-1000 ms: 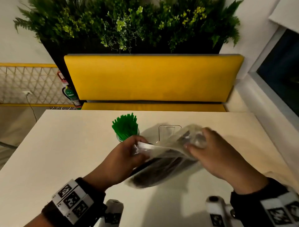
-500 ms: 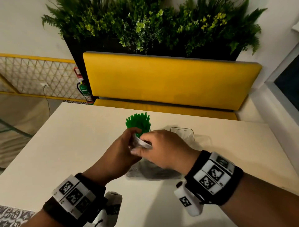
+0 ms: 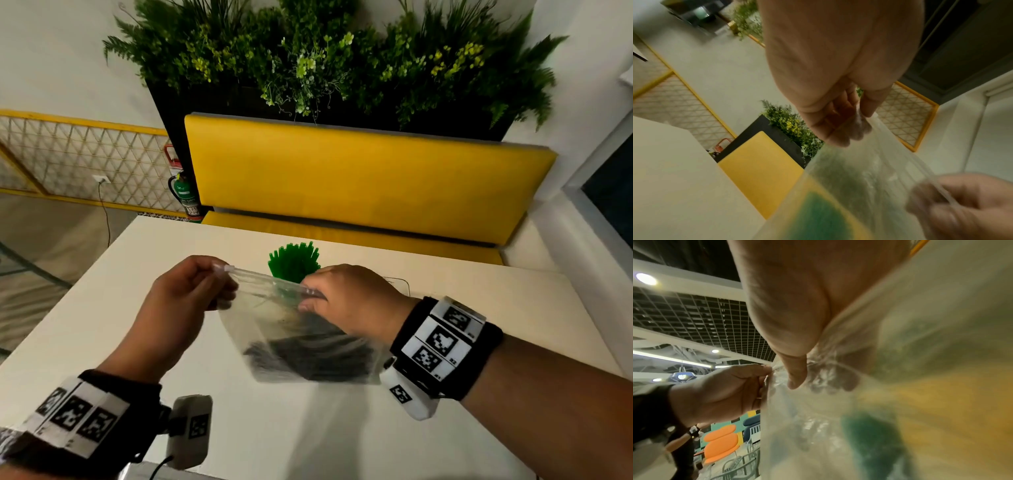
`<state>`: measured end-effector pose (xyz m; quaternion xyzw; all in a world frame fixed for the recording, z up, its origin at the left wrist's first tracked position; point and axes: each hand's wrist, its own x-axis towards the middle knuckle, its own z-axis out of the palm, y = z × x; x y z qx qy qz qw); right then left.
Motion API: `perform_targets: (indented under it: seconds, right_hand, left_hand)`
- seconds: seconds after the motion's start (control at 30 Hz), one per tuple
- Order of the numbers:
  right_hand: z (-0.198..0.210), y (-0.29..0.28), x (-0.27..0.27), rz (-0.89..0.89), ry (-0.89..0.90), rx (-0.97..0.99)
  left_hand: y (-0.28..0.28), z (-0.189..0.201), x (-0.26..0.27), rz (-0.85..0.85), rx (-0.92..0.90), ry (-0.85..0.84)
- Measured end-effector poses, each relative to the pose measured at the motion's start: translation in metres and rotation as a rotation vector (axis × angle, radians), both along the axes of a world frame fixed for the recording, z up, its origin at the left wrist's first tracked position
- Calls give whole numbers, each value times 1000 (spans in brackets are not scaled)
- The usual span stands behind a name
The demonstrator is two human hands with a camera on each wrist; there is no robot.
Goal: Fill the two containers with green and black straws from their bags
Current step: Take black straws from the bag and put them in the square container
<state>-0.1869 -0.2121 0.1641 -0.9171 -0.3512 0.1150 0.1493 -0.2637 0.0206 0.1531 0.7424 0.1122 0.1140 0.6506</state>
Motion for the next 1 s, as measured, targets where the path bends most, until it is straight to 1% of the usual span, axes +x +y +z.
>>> perform_targets:
  seconds: [0.07, 0.13, 0.2, 0.3, 0.4, 0.5, 0.57, 0.63, 0.7, 0.8, 0.83, 0.93, 1.0]
  right_hand:
    - [0, -5, 0, 0, 10, -33]
    - [2, -4, -2, 2, 17, 5]
    - [8, 6, -7, -20, 43, 173]
    - [13, 24, -11, -30, 51, 425]
    - [16, 31, -12, -52, 93, 486]
    - [17, 29, -14, -5, 36, 470]
    - [16, 21, -13, 6, 1, 418]
    - [13, 3, -10, -16, 37, 338]
    - [8, -22, -6, -68, 95, 222]
    - [9, -51, -3, -106, 206, -48]
    - [11, -53, -3, -107, 236, -81]
    - [8, -40, 0, -118, 293, 16]
    - [-2, -27, 5, -133, 329, 53]
  left_hand:
    - [6, 0, -4, -11, 40, 25]
    - [4, 1, -7, -44, 142, 34]
    - [-6, 2, -8, -102, 255, 37]
    - [-18, 5, -8, -128, 327, 21]
    - [-18, 5, -9, -125, 276, 4]
    - [-13, 5, -10, -146, 152, -5]
    - [-5, 6, -8, -80, 8, -50]
    - [7, 10, -6, -29, -112, -85]
    - [17, 8, -4, -13, -114, -85]
    - [16, 3, 1, -16, -67, -46]
    - [13, 1, 3, -31, -58, -32]
    - [0, 4, 12, -88, -59, -11]
    - [-3, 9, 22, -103, -37, 18]
